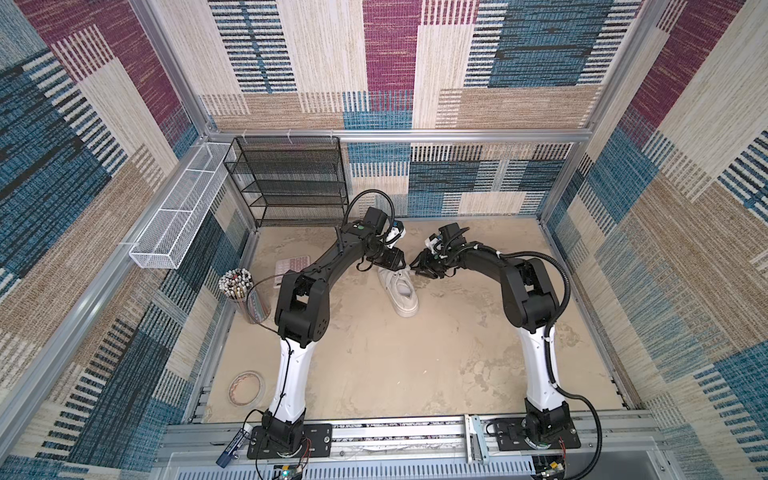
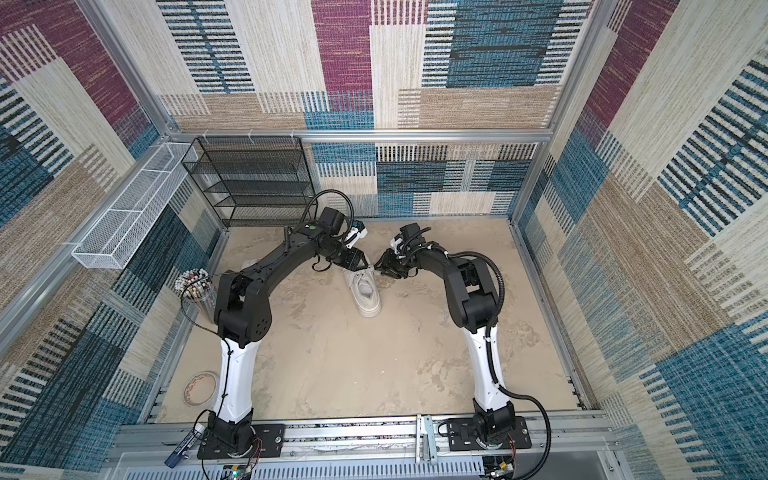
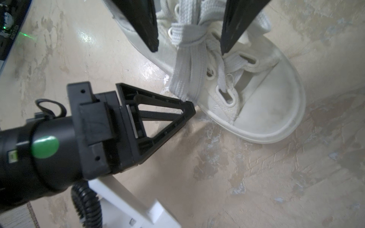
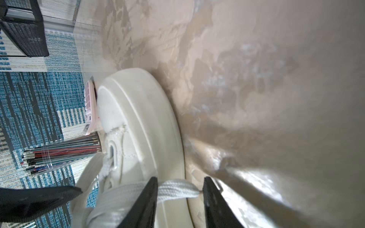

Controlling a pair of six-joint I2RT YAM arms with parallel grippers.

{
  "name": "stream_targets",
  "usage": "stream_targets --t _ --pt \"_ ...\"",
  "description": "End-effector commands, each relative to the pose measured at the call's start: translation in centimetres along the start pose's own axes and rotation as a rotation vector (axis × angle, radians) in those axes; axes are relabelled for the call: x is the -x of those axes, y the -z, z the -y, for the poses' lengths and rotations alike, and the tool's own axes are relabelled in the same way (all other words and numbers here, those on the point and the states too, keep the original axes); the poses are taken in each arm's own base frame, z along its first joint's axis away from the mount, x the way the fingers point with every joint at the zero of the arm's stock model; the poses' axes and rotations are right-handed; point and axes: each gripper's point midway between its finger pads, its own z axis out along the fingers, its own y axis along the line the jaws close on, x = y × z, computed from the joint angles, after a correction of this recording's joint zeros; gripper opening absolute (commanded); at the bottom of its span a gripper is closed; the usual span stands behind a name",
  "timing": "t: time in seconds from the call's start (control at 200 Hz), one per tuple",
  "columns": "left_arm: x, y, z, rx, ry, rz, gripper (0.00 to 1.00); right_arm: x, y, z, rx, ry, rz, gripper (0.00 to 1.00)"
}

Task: Tie the shoes

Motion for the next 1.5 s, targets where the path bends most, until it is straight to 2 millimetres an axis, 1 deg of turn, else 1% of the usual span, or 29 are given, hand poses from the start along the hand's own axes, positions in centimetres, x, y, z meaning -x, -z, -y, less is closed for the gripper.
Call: stream_targets --t 0.0,0.115,0.215,0.396,0.461,0.606,0.661,0.776,0.816,0.826,0.851,0.967,0.987,1.017,1.047,1.147,1.242,1.262,1.347,1.427,1.492 --pt "-1.1 -0.5 -0.1 0.015 -0.032 -0.043 0.53 -0.2 -0.1 0.2 0.007 0.001 -0.006 0.41" --pt "-1.6 -0.7 -0.3 0.023 -0.036 -0.058 0.51 -0.3 -0.5 0.6 0.008 -0.004 -0.008 0.39" --pt "-1.7 -0.6 -0.3 0.028 -0.037 -0.061 0.50 -0.2 -0.7 0.5 0.015 -0.002 -0.010 0.37" --pt "-1.7 -0.7 -0.3 0.024 -0.033 -0.061 0.50 -0.9 -0.9 -0.7 0.098 0.001 -0.042 0.30" --pt "-1.7 -0.8 -0.3 0.026 -0.029 -0.062 0.50 -1.0 -0.8 -1.0 0.110 0.003 -0.044 0.25" --pt "-1.7 -0.9 -0.5 0.028 -0.027 -0.062 0.49 -0.9 -0.5 -1.3 0.120 0.012 -0.039 0.04" --pt "-1.7 -0.9 -0.5 0.031 -0.031 -0.062 0.49 -0.6 -0.2 -1.3 0.105 0.015 -0.018 0.00" --pt "-1.6 -0.7 -0.5 0.034 -0.029 -0.059 0.49 0.4 0.8 -0.6 0.035 0.009 0.043 0.00" --pt "-1.6 -0.7 -0.5 0.031 -0.029 -0.061 0.49 0.9 1.3 -0.9 0.035 0.009 0.064 0.00" --pt "-1.6 -0.7 -0.4 0.031 -0.030 -0.060 0.49 0.4 1.2 -0.4 0.026 -0.001 0.056 0.00" --pt "-1.6 -0.7 -0.4 0.030 -0.030 -0.059 0.49 0.3 1.3 -0.2 0.020 -0.004 0.059 0.00" --pt "-1.6 -0.7 -0.5 0.032 -0.030 -0.060 0.49 0.2 1.6 -0.6 0.027 0.009 0.059 0.00" --pt "-1.5 -0.7 -0.4 0.031 -0.030 -0.059 0.49 0.2 1.5 -0.6 0.031 0.011 0.053 0.03" --pt "-1.5 -0.7 -0.4 0.032 -0.030 -0.059 0.49 0.1 1.4 -0.5 0.032 0.012 0.048 0.11" --pt "-1.5 -0.7 -0.4 0.030 -0.029 -0.057 0.49 -0.1 1.3 -0.6 0.041 0.012 0.041 0.13" --pt "-1.3 -0.7 -0.4 0.028 -0.025 -0.054 0.50 -1.1 0.7 -1.1 0.075 0.015 -0.001 0.14" --pt "-1.1 -0.6 -0.3 0.026 -0.023 -0.051 0.52 -2.9 0.3 -1.9 0.098 0.022 -0.037 0.15" --pt "-1.1 -0.5 -0.3 0.025 -0.024 -0.048 0.52 -3.3 0.2 -1.9 0.098 0.020 -0.046 0.15" --pt "-0.4 0.4 0.1 0.024 -0.035 -0.027 0.57 -4.3 0.6 -2.3 0.108 0.024 -0.059 0.15" --pt "0.2 1.3 0.4 0.029 -0.043 -0.004 0.59 -5.3 1.1 -2.5 0.115 0.022 -0.074 0.16" --pt "0.6 2.0 0.4 0.036 -0.049 0.010 0.61 -6.6 1.1 -2.9 0.133 0.021 -0.104 0.16"
